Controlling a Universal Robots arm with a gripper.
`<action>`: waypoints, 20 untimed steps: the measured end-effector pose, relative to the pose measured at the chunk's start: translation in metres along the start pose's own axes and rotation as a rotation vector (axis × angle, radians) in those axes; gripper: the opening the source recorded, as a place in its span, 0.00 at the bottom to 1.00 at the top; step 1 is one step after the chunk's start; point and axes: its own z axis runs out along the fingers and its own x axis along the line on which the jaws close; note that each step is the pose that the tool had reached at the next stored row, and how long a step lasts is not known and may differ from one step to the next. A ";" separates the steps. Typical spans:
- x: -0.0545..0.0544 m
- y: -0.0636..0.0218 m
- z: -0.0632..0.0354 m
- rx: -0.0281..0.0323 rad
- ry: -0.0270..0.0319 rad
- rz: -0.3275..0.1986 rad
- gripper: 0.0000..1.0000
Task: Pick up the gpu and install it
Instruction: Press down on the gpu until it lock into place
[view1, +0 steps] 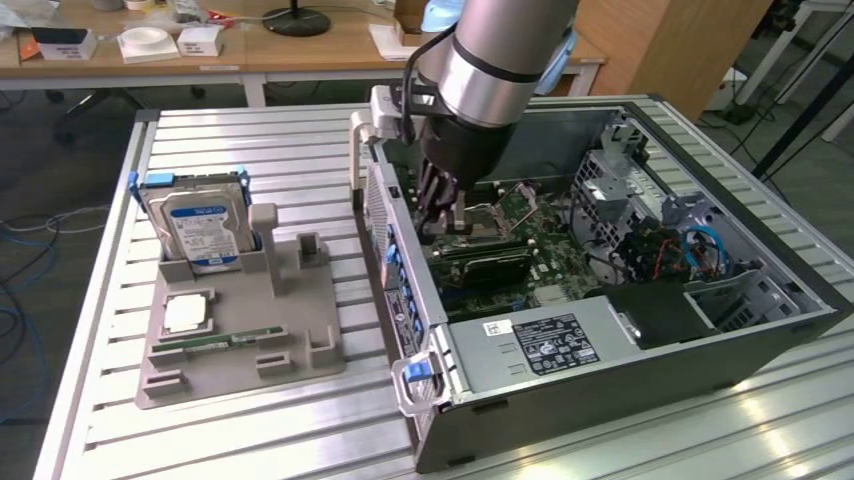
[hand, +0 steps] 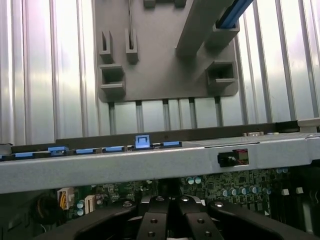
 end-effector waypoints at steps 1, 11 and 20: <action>0.000 0.0001 0.0002 -0.0036 0.0008 0.000 0.11; 0.000 0.0006 -0.0032 -0.0138 0.0024 0.001 0.11; 0.003 0.0018 -0.0021 -0.0200 0.0030 0.002 0.11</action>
